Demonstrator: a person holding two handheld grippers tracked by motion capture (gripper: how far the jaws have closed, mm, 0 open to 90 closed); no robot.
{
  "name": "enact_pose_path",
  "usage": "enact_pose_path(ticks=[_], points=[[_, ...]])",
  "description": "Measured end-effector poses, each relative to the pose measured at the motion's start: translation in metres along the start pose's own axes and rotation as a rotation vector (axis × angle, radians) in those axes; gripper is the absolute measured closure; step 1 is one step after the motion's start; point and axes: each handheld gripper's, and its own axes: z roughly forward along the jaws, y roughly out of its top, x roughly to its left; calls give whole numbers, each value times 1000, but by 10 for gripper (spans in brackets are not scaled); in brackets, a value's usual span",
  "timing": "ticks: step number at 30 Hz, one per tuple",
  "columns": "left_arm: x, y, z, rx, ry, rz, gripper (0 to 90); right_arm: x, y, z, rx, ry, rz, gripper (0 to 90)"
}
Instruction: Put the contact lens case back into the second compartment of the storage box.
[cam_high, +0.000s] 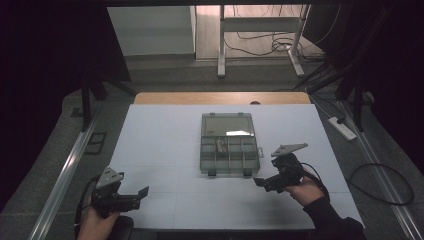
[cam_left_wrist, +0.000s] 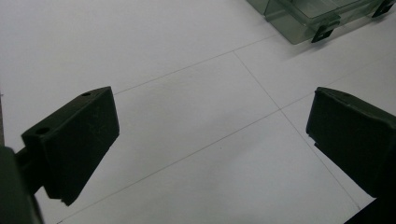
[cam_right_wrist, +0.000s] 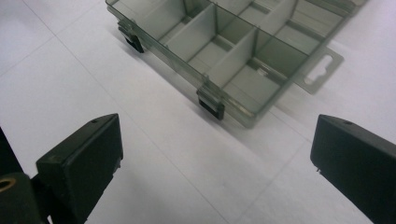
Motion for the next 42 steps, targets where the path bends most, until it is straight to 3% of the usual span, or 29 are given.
enact_pose_path(ticks=[42], points=[[-1,0,0,2,7,2,25,-24,-51,-48,-28,-82,104,0]])
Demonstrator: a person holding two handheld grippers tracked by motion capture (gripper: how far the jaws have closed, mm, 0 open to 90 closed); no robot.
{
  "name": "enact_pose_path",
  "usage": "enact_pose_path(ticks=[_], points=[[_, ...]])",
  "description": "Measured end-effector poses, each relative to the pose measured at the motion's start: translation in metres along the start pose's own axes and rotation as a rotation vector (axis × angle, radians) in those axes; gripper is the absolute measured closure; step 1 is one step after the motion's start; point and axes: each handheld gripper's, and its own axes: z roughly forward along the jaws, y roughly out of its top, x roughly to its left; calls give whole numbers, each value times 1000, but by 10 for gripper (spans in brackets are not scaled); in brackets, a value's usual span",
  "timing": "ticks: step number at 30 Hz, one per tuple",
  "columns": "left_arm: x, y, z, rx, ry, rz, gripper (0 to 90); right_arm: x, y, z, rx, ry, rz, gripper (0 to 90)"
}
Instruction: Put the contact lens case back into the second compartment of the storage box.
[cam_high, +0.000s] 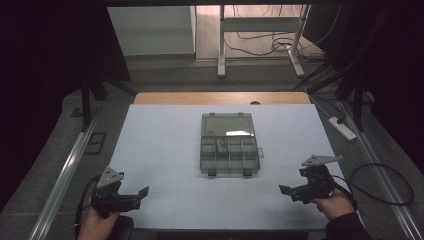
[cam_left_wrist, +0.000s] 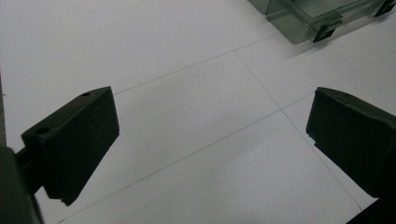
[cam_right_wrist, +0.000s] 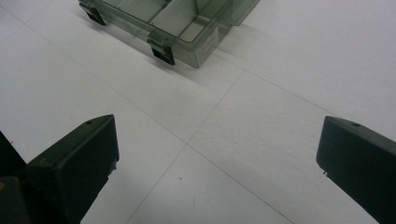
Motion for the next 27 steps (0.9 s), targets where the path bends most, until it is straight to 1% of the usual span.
enact_pose_path(ticks=[5,9,10,11,15,16,24,27], points=[[0,0,0,0,2,3,25,-3,-4,-4,-11,-21,15,0],[-1,0,0,-1,1,4,26,-5,-8,-8,-8,-45,23,0],[-1,0,0,-1,1,4,26,-5,-8,-8,-8,-45,23,0],[-1,0,0,-1,2,4,25,-6,-11,-11,-8,-61,30,0],[-1,0,0,0,3,7,26,-8,-16,-15,-5,-79,38,0],[-1,0,0,0,3,7,26,-9,-18,-17,0,-86,46,0],[-1,0,0,0,5,7,26,-10,-30,-26,24,-122,66,0],[-1,0,0,0,4,7,26,-10,-32,-29,30,-137,67,0]])
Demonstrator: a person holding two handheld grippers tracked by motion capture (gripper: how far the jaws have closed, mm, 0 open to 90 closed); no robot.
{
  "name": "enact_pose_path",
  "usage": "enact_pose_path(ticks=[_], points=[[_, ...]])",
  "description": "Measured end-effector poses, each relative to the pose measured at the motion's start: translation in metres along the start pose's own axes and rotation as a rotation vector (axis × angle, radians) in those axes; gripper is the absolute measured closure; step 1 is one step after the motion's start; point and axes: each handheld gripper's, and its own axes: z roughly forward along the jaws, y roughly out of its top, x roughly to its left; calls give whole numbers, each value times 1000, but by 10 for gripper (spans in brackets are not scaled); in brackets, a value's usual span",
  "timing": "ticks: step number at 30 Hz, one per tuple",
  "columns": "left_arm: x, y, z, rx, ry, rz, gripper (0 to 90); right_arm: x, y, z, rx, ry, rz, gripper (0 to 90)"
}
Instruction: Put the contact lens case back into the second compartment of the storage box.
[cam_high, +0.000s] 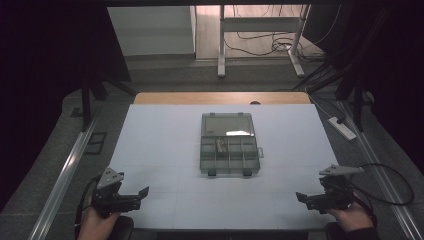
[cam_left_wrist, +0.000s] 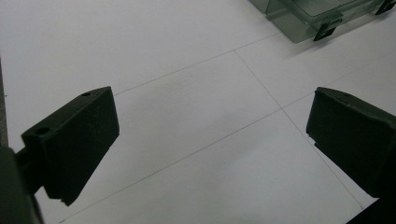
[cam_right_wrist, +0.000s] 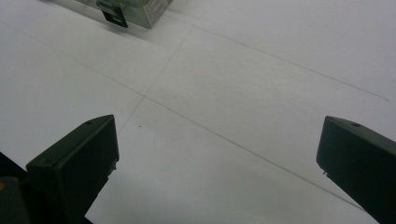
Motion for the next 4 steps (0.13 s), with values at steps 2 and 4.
enact_pose_path(ticks=[2,4], points=[[0,0,0,-1,-1,0,26,0,-1,-1,1,-8,-2,0],[0,1,0,0,-1,1,25,0,-1,0,5,-13,-7,0]])
